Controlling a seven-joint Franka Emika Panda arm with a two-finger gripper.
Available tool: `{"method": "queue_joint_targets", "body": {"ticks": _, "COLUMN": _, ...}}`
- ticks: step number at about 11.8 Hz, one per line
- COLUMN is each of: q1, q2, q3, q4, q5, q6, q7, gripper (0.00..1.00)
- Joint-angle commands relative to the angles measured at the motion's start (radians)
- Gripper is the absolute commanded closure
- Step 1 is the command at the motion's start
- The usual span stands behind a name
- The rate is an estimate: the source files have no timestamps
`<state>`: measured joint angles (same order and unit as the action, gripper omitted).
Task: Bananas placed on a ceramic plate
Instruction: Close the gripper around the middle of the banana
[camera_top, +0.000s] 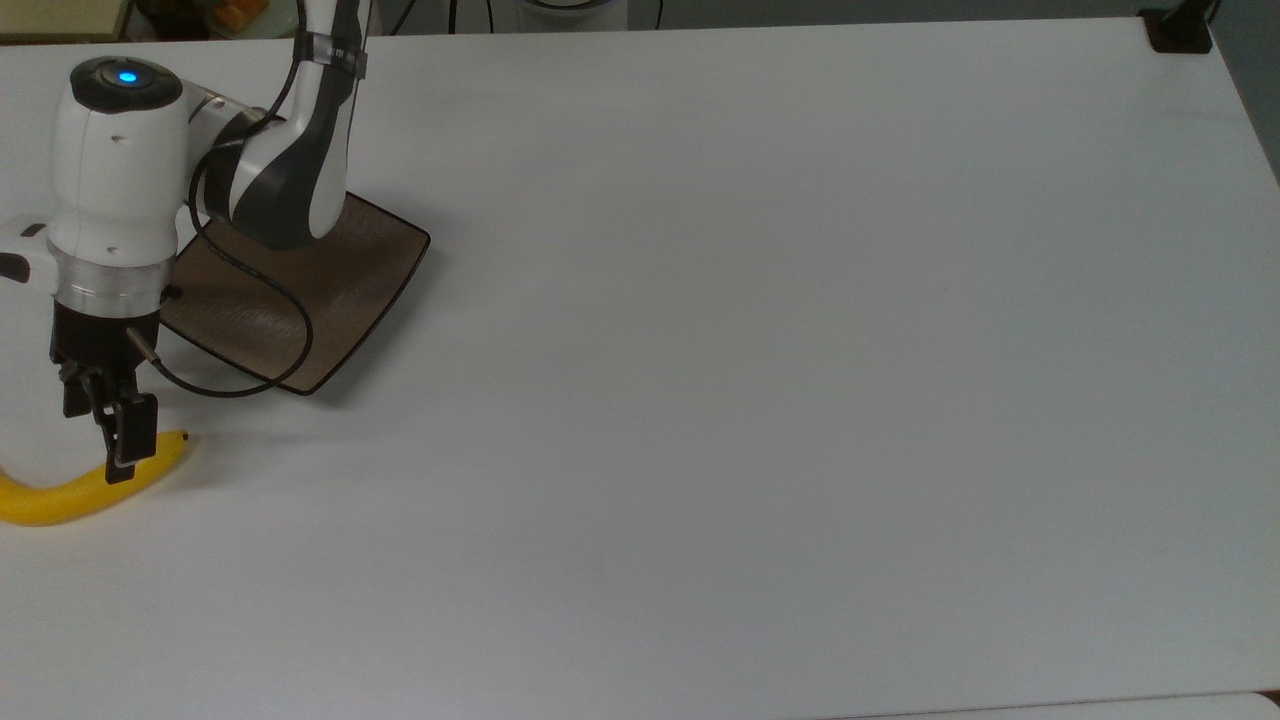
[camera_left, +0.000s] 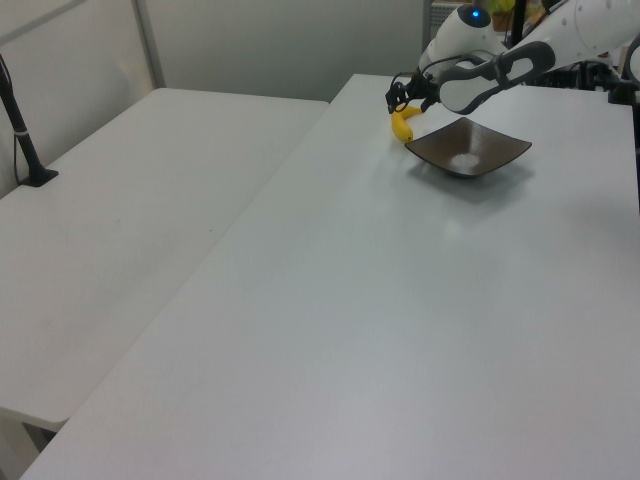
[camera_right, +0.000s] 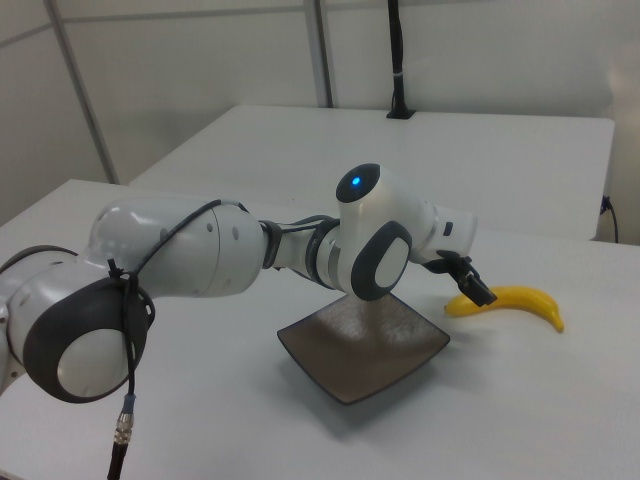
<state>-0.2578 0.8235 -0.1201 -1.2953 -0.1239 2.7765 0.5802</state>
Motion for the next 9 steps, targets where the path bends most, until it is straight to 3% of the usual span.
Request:
{"method": "queue_joint_targets", "body": {"ticks": 1, "q1": 0.002, "q2": 0.08, "q3": -0.013, "q4": 0.102, "q5": -0.013, "q6": 0.012, "q7": 0.032, "gripper": 0.0}}
{"method": "queue_joint_targets", "body": {"ticks": 9, "q1": -0.009, "q2": 0.121, "q3": -0.012, "q4": 0.102, "q5": -0.013, "q6": 0.014, "q7": 0.032, "gripper": 0.01}}
